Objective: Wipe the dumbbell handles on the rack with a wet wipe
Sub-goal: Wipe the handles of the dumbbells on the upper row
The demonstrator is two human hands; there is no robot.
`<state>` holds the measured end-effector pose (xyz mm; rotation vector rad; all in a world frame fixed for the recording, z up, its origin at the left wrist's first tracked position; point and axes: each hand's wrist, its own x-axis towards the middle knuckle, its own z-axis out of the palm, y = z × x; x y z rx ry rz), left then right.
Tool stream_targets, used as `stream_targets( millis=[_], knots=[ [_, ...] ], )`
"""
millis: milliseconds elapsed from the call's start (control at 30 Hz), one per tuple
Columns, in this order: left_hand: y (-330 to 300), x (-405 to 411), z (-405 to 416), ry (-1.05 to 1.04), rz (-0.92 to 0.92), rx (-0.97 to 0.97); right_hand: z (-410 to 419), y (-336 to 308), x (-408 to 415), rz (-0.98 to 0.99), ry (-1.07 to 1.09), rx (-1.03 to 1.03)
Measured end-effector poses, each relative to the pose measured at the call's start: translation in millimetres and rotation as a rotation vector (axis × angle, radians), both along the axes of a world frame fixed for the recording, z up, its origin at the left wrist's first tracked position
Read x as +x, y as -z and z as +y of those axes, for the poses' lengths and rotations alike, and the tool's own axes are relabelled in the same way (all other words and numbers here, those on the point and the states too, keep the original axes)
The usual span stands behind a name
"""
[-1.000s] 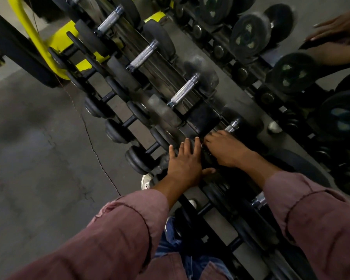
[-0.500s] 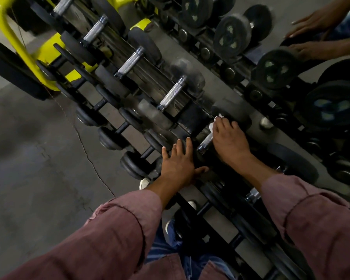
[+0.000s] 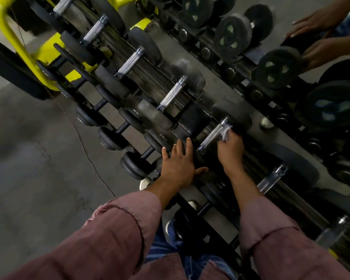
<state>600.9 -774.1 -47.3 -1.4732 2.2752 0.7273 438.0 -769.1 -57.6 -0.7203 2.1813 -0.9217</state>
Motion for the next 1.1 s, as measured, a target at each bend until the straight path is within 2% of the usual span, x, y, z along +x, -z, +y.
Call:
stream_targets(
  millis=[100, 200, 300, 600, 700, 767, 867, 967, 1033, 1100],
  knots=[
    [1, -1, -1, 0.008, 0.002, -0.01, -17, 0, -8, -0.521, 0.282, -0.079],
    [0, -1, -1, 0.007, 0.004, -0.011, -30, -1, -21, -0.817, 0.449, -0.095],
    [0, -2, -1, 0.006, -0.006, -0.012, -37, 1, -24, -0.961, 0.479, -0.122],
    [1, -2, -1, 0.009, -0.026, -0.021, -35, 5, -11, -1.097, 0.49, -0.207],
    [-1, -3, -1, 0.014, -0.043, -0.012, -33, 3, -8, -1.001, 0.452, -0.226],
    [-2, -3, -2, 0.017, -0.046, -0.008, -26, 1, -5, -0.863, 0.458, -0.21],
    [0, -2, -2, 0.018, -0.045, -0.015, -10, 3, -7, -0.521, 0.418, -0.186],
    [0, -1, -2, 0.014, -0.043, -0.013, 5, 1, -13, -0.295, 0.278, -0.203],
    [0, -3, -1, 0.013, -0.045, -0.01, 9, -6, -15, -0.094, 0.141, -0.198],
    [-1, -3, -1, 0.009, -0.051, -0.01, 8, -10, -16, 0.189, -0.034, -0.166]
  ],
)
